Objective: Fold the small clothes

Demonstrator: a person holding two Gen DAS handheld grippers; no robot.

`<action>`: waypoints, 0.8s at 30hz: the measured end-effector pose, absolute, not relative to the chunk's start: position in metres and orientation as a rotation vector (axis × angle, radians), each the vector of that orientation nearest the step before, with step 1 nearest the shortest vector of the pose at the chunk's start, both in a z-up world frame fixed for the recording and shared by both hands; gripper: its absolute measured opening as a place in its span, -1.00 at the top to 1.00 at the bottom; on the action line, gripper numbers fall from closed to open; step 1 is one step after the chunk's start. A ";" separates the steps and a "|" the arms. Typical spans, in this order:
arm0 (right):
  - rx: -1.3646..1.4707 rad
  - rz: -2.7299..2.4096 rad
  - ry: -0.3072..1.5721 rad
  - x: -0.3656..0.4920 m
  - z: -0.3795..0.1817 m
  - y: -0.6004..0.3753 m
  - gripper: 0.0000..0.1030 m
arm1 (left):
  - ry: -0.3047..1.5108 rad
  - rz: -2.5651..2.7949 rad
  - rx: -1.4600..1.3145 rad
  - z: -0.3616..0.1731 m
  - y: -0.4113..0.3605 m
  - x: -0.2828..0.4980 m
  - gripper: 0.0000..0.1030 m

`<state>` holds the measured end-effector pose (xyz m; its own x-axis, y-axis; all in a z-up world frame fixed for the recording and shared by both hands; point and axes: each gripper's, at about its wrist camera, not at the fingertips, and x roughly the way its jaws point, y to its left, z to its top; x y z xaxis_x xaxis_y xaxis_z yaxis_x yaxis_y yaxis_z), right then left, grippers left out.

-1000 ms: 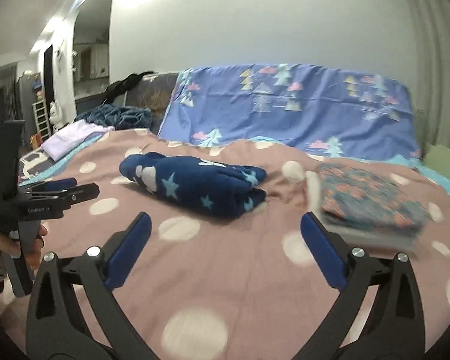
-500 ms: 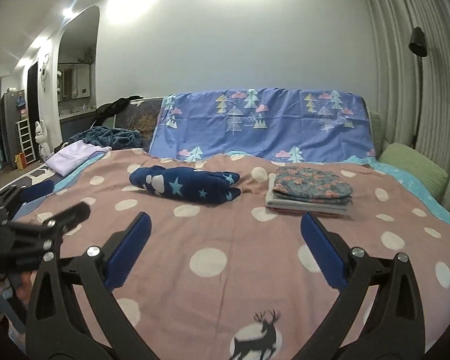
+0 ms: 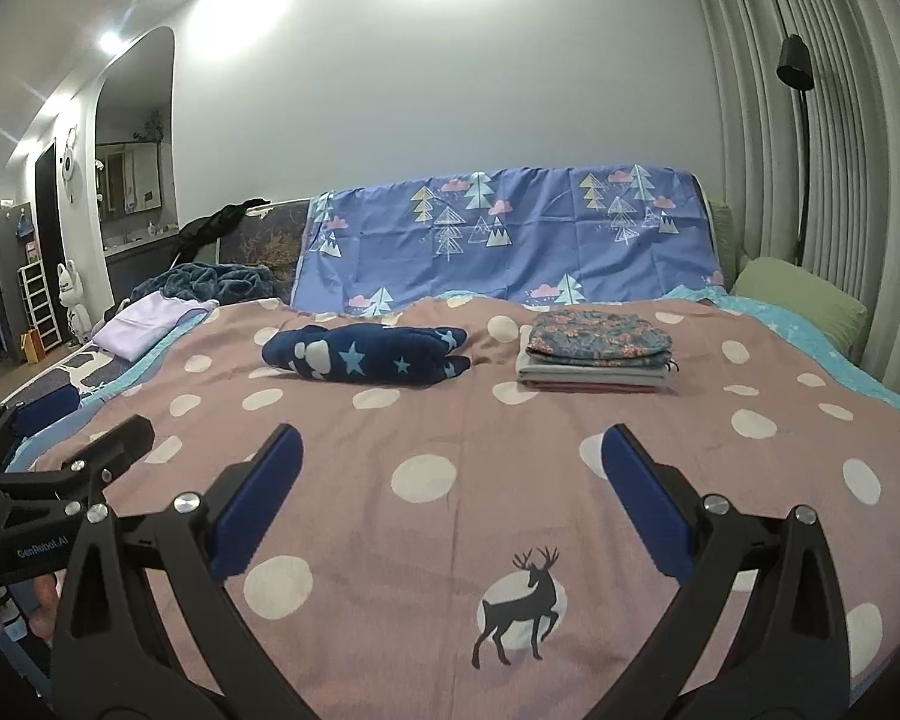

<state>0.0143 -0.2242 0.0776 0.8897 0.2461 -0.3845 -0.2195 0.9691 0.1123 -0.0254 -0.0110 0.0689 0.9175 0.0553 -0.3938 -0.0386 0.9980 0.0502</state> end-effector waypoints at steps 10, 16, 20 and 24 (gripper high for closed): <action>0.041 0.227 0.427 0.012 0.068 -0.228 -0.96 | 0.430 0.064 0.045 0.064 -0.024 -0.030 -0.97; 0.045 0.213 0.422 0.014 0.069 -0.230 -0.96 | 0.439 0.059 0.056 0.064 -0.029 -0.028 -0.97; 0.045 0.207 0.431 0.017 0.067 -0.230 -0.96 | 0.444 0.059 0.059 0.063 -0.030 -0.026 -0.97; 0.045 0.203 0.439 0.019 0.066 -0.231 -0.96 | 0.451 0.054 0.063 0.062 -0.031 -0.025 -0.97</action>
